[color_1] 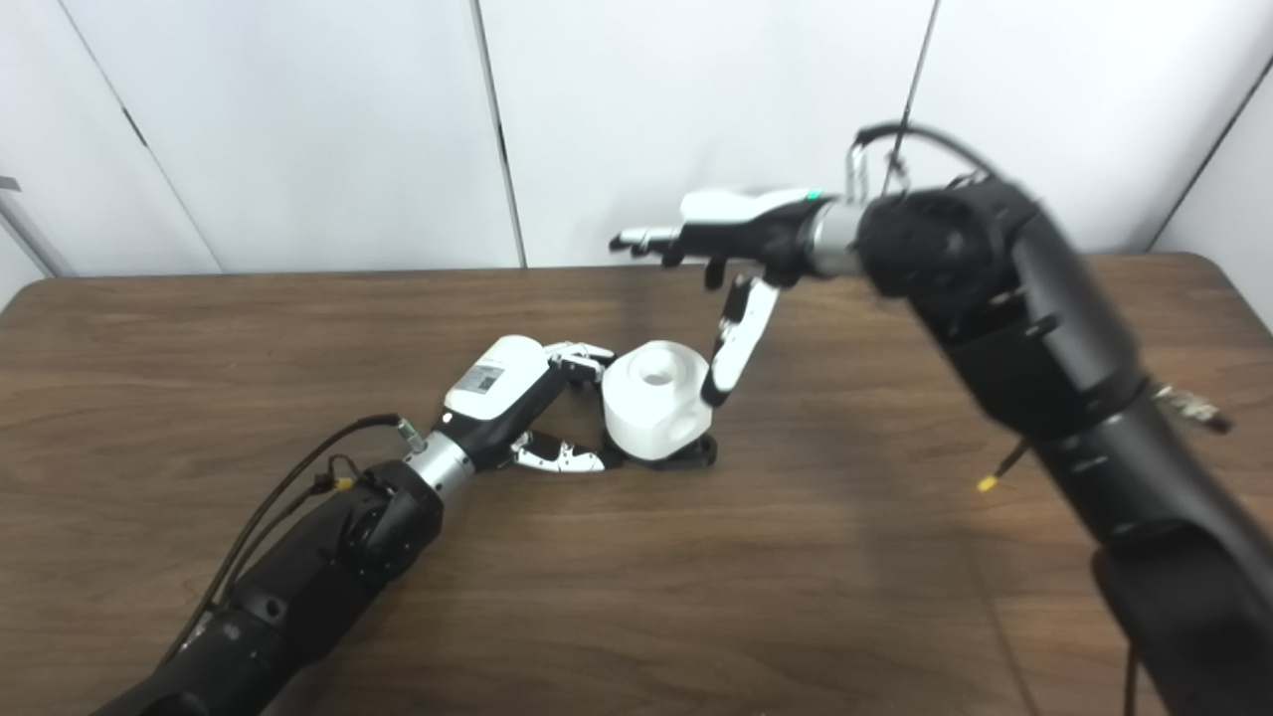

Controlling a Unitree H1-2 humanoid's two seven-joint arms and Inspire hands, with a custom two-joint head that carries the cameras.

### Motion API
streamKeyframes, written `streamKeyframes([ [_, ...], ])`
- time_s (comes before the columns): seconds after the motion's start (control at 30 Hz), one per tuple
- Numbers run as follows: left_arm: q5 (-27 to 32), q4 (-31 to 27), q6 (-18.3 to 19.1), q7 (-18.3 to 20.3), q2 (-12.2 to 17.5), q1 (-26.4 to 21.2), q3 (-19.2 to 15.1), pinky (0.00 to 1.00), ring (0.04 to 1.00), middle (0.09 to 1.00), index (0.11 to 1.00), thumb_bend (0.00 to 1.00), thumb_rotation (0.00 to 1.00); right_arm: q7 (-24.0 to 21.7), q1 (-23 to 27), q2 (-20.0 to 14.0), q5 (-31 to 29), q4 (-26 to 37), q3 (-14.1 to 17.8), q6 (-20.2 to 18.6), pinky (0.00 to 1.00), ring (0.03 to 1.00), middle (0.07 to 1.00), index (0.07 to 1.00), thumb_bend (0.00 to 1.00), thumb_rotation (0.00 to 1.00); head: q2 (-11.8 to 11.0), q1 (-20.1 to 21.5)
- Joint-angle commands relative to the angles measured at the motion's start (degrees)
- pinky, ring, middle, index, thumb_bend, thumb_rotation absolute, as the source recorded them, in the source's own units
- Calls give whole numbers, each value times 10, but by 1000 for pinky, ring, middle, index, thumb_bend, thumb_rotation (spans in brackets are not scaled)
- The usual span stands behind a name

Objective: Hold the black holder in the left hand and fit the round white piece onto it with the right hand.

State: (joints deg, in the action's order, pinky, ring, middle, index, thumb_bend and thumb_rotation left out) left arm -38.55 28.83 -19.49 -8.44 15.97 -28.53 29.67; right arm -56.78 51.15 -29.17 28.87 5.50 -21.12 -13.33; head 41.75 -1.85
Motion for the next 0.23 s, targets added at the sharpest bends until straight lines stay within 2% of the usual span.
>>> streamKeyframes([
  [0.0, -17, 47, 27, 45, 20, 33, 12, 633, 775, 783, 478, 524, 73, 5, 28, -18, -25, 19, 27, -15, 764, 913, 948, 961, 1000, 256, -2, 2],
  [0.03, -19, 47, 27, 44, 21, 33, 12, 632, 775, 783, 478, 523, 73, 19, 20, -21, -33, 29, 44, -22, 761, 902, 929, 924, 974, 207, -2, 3],
  [0.07, -20, 48, 26, 43, 22, 32, 12, 630, 774, 783, 478, 523, 74, 41, 8, -22, -40, 39, 63, -21, 707, 862, 897, 882, 943, 167, -3, 3],
  [0.13, -21, 51, 24, 41, 23, 31, 12, 626, 770, 783, 478, 523, 74, 90, -20, -22, -49, 51, 98, 0, 600, 757, 826, 801, 872, 80, -3, 4],
  [0.2, -23, 54, 24, 39, 25, 30, 12, 625, 766, 783, 478, 523, 74, 143, -52, -17, -55, 50, 129, 23, 580, 714, 791, 761, 803, 47, -5, 5],
])
